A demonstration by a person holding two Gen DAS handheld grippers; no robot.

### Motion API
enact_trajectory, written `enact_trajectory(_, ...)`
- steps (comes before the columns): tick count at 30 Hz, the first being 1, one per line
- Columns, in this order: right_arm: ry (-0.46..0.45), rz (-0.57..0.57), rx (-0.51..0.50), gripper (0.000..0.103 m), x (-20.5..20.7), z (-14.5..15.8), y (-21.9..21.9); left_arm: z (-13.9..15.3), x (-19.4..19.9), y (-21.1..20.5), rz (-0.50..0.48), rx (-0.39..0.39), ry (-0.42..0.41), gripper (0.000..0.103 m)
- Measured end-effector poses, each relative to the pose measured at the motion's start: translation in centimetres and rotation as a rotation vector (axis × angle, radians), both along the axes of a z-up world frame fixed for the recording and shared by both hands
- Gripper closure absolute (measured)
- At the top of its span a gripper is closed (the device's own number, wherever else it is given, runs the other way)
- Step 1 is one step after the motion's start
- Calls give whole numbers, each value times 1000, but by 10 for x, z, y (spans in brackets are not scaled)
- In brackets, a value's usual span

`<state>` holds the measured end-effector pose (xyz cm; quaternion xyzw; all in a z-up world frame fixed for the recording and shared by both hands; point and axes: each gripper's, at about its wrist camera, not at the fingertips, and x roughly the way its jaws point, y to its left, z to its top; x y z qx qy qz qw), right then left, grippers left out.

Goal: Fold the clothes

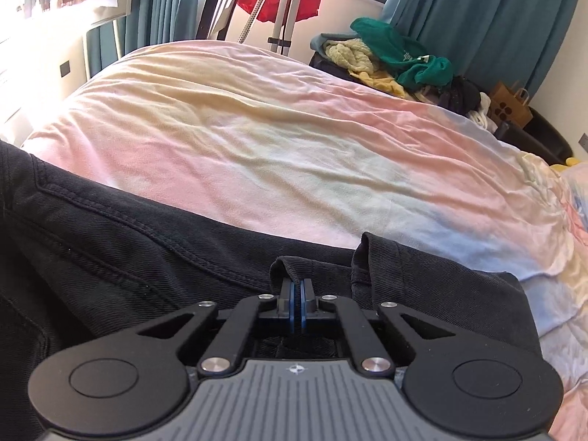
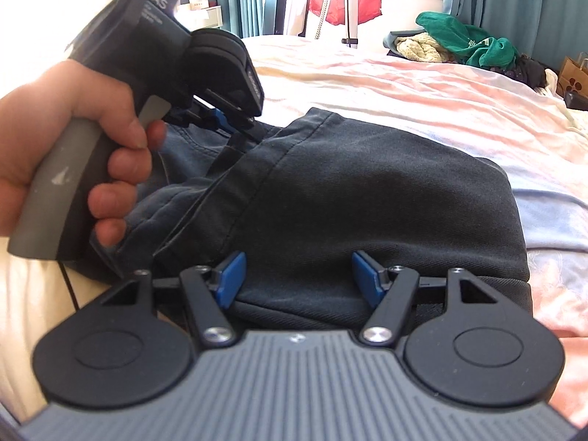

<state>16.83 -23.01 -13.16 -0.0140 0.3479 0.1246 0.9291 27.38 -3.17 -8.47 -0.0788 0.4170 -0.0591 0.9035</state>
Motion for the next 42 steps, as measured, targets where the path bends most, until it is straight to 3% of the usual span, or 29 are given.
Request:
enact_trajectory(4,-34,-24,62,36,-2,7,-6,22,-12,1,21,-2,-51,100)
enact_trajectory(12,-87,-123,184,36,-4,19,-30,46,-6,10,116,10,-76,100)
enact_trajectory(16,-57,-129,188,36,0,15,-34,27,3,8,108,86,-35,100)
enact_trajectory(20,-51,-109,125,34,14,-5,-21,-18,-4,-3,11,222,-27,100)
enact_trajectory(23,-59,-93,73,32,22,-21,-10,-17,-13,9,20,134,-68,97)
enact_trajectory(26,-88,-95,49,30,26,-28,-3,-4,-30,29,37,51,-87,84)
enact_trajectory(28,-113,-102,55,30,26,-28,-3,8,-46,45,46,-2,-100,63)
enact_trajectory(30,-115,-101,52,30,23,-28,-3,22,-64,65,38,-60,-107,49)
enact_trajectory(34,-121,-101,45,30,17,-28,-3,47,-108,114,37,-128,-94,28)
enact_trajectory(38,-126,-101,39,31,11,-27,-3,60,-145,163,111,-113,-92,17)
enact_trajectory(42,-131,-101,32,32,6,-27,-3,60,-168,215,227,-186,-58,11)
